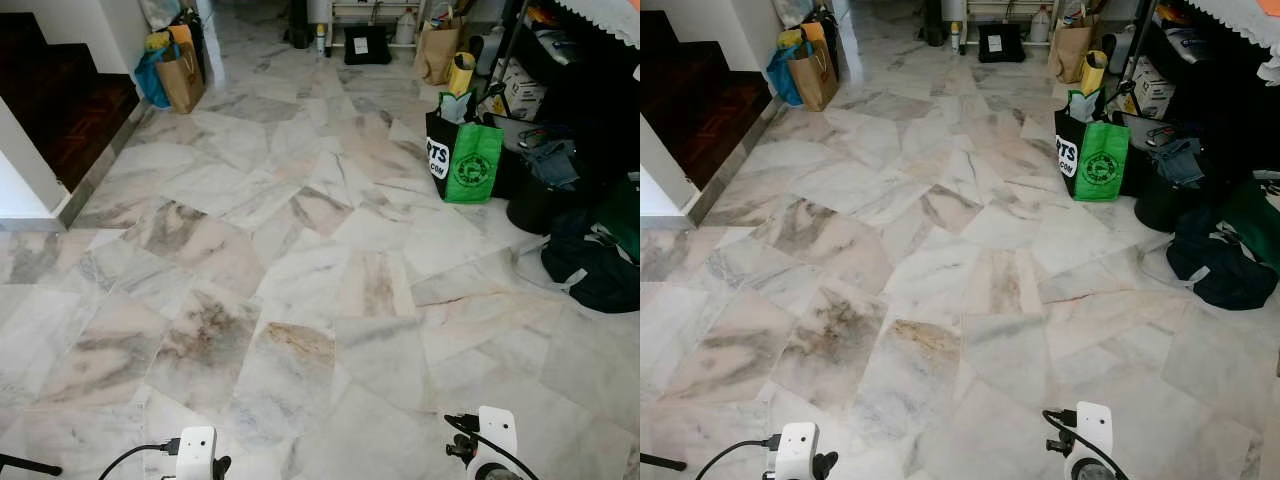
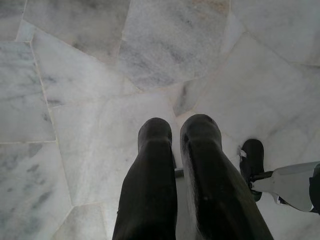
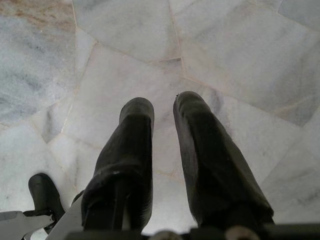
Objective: Setting the table
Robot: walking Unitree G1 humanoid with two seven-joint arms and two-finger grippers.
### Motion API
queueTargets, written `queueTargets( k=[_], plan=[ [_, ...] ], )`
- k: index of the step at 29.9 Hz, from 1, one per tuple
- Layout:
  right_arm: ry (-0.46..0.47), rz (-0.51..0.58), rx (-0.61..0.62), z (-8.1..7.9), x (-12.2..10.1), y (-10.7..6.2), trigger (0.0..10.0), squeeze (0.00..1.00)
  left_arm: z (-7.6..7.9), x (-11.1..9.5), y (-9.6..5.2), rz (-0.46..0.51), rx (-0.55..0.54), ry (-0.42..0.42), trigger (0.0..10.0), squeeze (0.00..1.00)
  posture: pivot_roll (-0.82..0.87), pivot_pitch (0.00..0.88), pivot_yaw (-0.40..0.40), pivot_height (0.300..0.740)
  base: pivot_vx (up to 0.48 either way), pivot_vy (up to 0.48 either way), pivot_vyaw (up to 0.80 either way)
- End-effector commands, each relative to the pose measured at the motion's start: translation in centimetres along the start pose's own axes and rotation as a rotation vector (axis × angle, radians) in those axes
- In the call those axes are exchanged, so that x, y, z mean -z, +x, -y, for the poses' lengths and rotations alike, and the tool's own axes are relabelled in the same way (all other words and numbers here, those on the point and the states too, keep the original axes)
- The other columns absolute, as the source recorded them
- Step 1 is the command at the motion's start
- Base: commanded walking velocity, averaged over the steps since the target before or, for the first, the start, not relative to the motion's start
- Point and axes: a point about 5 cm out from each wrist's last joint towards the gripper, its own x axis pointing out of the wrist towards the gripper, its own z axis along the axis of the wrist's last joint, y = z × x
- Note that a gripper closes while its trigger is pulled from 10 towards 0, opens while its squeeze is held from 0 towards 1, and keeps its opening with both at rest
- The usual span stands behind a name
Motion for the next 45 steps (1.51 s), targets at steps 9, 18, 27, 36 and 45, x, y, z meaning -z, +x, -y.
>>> queueTargets(
  k=[9,18,27,36,45],
  plan=[
    [-0.007,0.003,-0.086,-1.6,-0.7,0.3,10.0,0.00,-1.9,-0.9,0.3,-0.071,-0.054,0.013,10.0,0.00,-0.13,0.000,0.019,0.740,0.000,0.000,0.00],
    [-0.007,0.003,-0.086,-1.6,-0.7,0.3,10.0,0.00,-1.9,-0.9,0.3,-0.071,-0.054,0.013,10.0,0.00,-0.13,0.000,0.019,0.740,0.000,0.000,0.00],
    [0.105,0.021,-0.076,-1.6,-1.1,0.4,10.0,0.00,-2.4,-0.3,0.0,-0.085,-0.104,-0.016,10.0,0.00,-0.08,0.004,0.011,0.740,0.000,0.000,0.00],
    [0.090,-0.004,-0.067,-1.3,-0.7,0.3,10.0,0.00,-2.7,0.5,-0.2,-0.115,-0.113,-0.020,10.0,0.00,-0.08,0.020,0.000,0.740,0.000,0.000,-0.17],
    [0.076,-0.016,-0.057,-1.0,-0.5,0.3,10.0,0.00,-2.5,1.1,-0.4,-0.137,-0.109,-0.023,10.0,0.00,-0.07,0.027,-0.006,0.740,0.000,0.000,-0.79]
  ],
)
